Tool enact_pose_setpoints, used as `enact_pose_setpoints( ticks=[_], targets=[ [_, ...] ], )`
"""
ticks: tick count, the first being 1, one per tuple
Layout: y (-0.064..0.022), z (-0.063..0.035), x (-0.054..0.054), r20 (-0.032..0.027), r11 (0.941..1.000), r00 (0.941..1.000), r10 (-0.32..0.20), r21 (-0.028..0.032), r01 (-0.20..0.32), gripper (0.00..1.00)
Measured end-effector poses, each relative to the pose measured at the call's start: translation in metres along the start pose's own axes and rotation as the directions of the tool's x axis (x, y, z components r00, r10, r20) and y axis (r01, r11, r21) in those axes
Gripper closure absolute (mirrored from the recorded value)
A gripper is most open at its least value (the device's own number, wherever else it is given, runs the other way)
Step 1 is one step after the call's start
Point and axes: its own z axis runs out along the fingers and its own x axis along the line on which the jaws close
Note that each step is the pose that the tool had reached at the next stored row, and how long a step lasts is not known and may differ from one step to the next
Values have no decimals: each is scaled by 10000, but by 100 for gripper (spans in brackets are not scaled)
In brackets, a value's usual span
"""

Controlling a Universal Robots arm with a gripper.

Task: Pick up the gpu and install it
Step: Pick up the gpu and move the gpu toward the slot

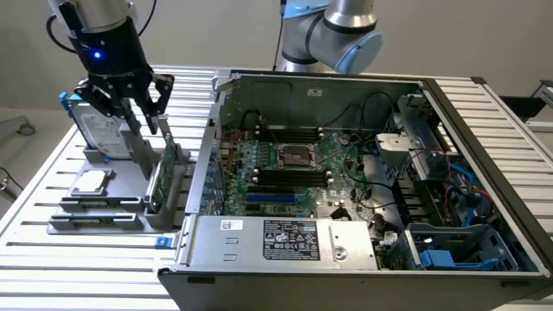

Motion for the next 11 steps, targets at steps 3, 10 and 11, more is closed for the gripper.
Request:
enact_pose_setpoints(
  ticks=[3, 10, 11],
  targets=[
    [-31, 54, 5, 1, 10000, 10000, 0, -1, 0, 64],
    [-84, 181, 18, 0, 10000, 10000, 0, -1, 0, 64],
    [-90, 198, 20, 0, 10000, 10000, 1, -1, -1, 64]
  ],
)
